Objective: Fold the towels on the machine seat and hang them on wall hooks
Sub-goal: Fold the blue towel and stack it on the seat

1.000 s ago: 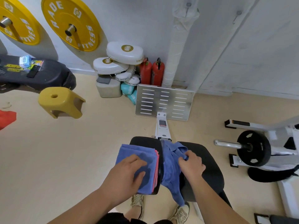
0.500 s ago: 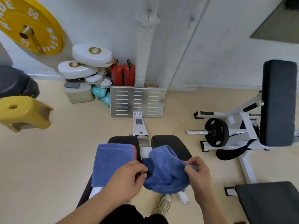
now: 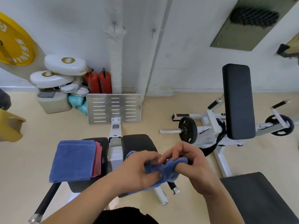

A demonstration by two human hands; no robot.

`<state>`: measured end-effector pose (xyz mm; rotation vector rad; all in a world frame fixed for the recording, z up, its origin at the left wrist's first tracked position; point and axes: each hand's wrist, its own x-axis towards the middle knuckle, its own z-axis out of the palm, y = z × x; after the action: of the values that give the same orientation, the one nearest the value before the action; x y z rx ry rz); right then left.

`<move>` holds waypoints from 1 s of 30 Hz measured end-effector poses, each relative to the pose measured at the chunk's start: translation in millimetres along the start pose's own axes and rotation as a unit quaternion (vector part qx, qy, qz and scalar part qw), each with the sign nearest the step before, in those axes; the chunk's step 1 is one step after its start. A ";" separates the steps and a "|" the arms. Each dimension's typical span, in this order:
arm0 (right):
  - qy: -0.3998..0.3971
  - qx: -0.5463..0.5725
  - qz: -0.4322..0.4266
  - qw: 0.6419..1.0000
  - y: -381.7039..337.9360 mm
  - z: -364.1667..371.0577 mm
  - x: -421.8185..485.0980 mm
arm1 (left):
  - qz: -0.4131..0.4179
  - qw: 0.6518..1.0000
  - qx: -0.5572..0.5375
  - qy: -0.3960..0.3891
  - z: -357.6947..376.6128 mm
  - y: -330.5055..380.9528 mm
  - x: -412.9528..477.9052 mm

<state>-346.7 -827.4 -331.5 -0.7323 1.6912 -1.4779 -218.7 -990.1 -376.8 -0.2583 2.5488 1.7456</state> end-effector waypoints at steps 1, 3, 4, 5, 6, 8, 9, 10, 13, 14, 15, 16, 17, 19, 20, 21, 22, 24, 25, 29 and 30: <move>0.009 -0.001 -0.003 1.000 0.8 -10.7 -9.5 | 0.004 1.000 -0.014 -0.010 14.3 14.3 1.2; 0.047 -0.012 -0.009 0.999 5.7 -29.9 -27.0 | -0.007 0.998 -0.058 -0.025 44.8 36.9 1.4; 0.069 -0.021 -0.010 0.997 9.7 -37.1 -35.4 | -0.020 0.997 -0.075 -0.021 59.3 44.5 1.3; 0.088 -0.029 -0.008 0.996 14.9 -42.3 -43.4 | -0.031 0.996 -0.089 -0.007 72.6 50.1 0.6; 0.110 -0.037 0.000 0.993 20.8 -46.3 -50.9 | -0.043 0.994 -0.097 0.014 85.0 53.1 0.4; 0.160 -0.041 0.027 0.986 29.0 -51.8 -63.9 | -0.065 0.990 -0.108 0.057 105.4 60.7 -2.6; 0.176 -0.037 0.037 0.983 31.2 -54.6 -69.6 | -0.071 0.987 -0.120 0.074 113.6 65.4 -5.1; 0.182 -0.032 0.040 0.982 32.2 -58.0 -74.9 | -0.076 0.985 -0.132 0.085 121.0 69.8 -8.1; 0.156 -0.033 0.038 0.986 28.1 -65.5 -89.9 | -0.085 0.980 -0.139 0.113 137.1 81.2 -19.1; 0.142 -0.038 0.032 0.989 26.5 -66.6 -94.9 | -0.082 0.978 -0.142 0.126 141.1 84.9 -22.3; 0.128 -0.036 0.026 0.991 24.1 -66.7 -99.3 | -0.074 0.975 -0.151 0.144 144.7 89.7 -25.1; 0.112 -0.028 0.019 0.993 22.2 -66.4 -103.0 | -0.067 0.971 -0.159 0.164 147.6 95.0 -27.4; 0.095 -0.015 0.012 0.995 20.2 -66.0 -106.3 | -0.060 0.968 -0.164 0.182 150.4 99.7 -29.1; 0.071 0.011 0.004 0.997 18.8 -67.5 -111.3 | -0.057 0.961 -0.166 0.212 155.9 106.1 -29.9; 0.064 0.023 0.003 0.998 18.3 -69.0 -113.7 | -0.062 0.957 -0.167 0.230 158.5 107.4 -29.9; 0.059 0.033 0.001 0.998 17.5 -70.5 -116.8 | -0.068 0.951 -0.171 0.248 160.4 109.1 -30.0; 0.055 0.040 -0.003 0.998 16.5 -72.1 -119.5 | -0.071 0.946 -0.177 0.262 160.9 110.1 -30.0; 0.057 0.052 -0.015 0.997 15.4 -75.6 -126.0 | -0.062 0.946 -0.193 0.254 160.6 111.8 -30.4; 0.060 0.057 -0.023 0.996 16.6 -78.2 -129.2 | -0.052 0.952 -0.188 0.238 160.9 112.8 -30.3; 0.065 0.093 -0.061 0.992 23.4 -87.7 -142.6 | -0.020 0.968 -0.145 0.202 165.8 115.8 -26.7; 0.067 0.115 -0.069 0.989 23.1 -90.0 -145.4 | -0.016 0.970 -0.142 0.198 166.9 114.8 -25.1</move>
<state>-340.9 -655.1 -325.6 -0.6473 1.5589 -1.8197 -222.3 -791.8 -328.7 -0.7235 2.4994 2.2407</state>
